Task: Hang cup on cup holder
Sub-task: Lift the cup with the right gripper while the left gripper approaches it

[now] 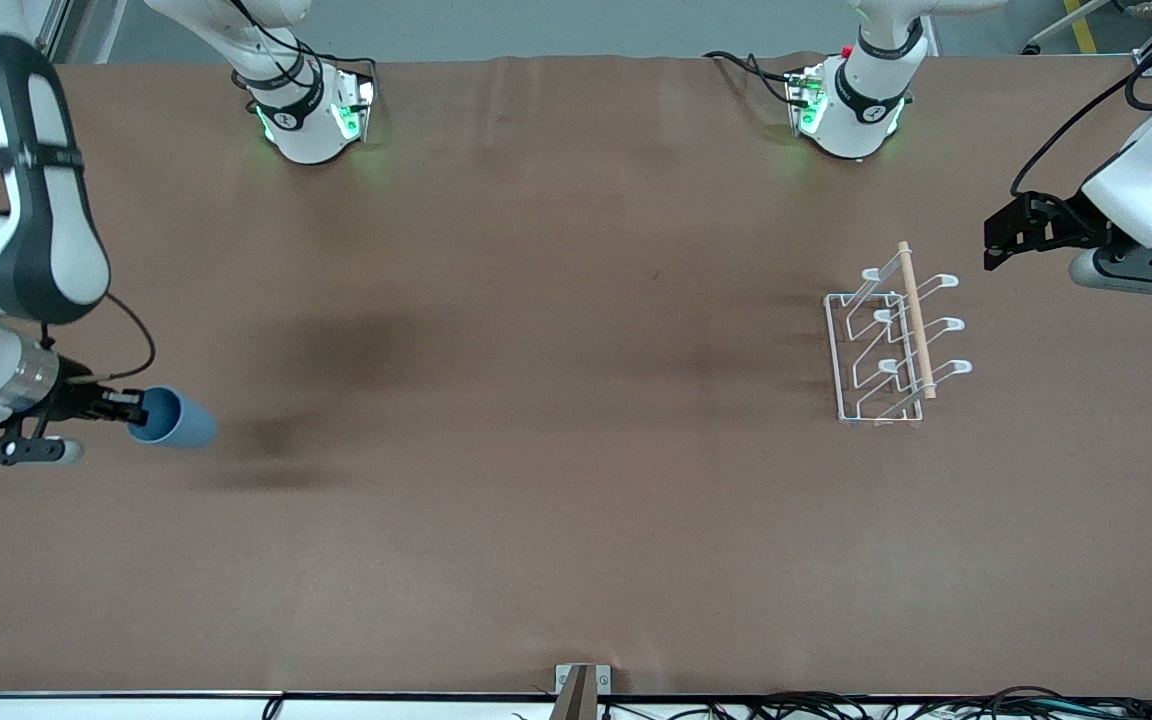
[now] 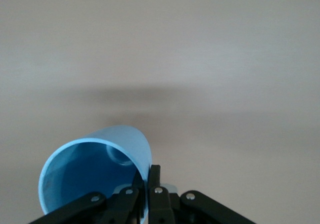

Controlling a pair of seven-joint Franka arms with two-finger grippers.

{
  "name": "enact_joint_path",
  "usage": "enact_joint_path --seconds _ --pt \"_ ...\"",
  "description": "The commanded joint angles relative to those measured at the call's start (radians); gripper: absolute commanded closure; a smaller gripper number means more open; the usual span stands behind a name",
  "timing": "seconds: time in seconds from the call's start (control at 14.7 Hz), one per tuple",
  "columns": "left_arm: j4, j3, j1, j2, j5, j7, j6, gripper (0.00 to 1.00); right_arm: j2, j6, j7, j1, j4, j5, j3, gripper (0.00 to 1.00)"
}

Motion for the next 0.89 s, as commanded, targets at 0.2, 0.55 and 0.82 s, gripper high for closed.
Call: enact_joint_path --seconds 0.2,0.55,0.82 --pt "0.029 -0.007 -0.015 0.006 -0.031 0.046 -0.013 0.00 -0.087 -0.169 -0.015 0.067 -0.039 0.402 0.037 0.98" --pt "0.031 -0.130 -0.032 0.015 -0.063 0.064 0.045 0.00 -0.086 -0.262 -0.016 0.140 -0.045 0.702 0.037 0.98" --pt "0.032 -0.246 -0.036 0.062 -0.092 0.048 0.153 0.00 -0.083 -0.262 -0.016 0.202 -0.048 0.835 0.037 0.98"
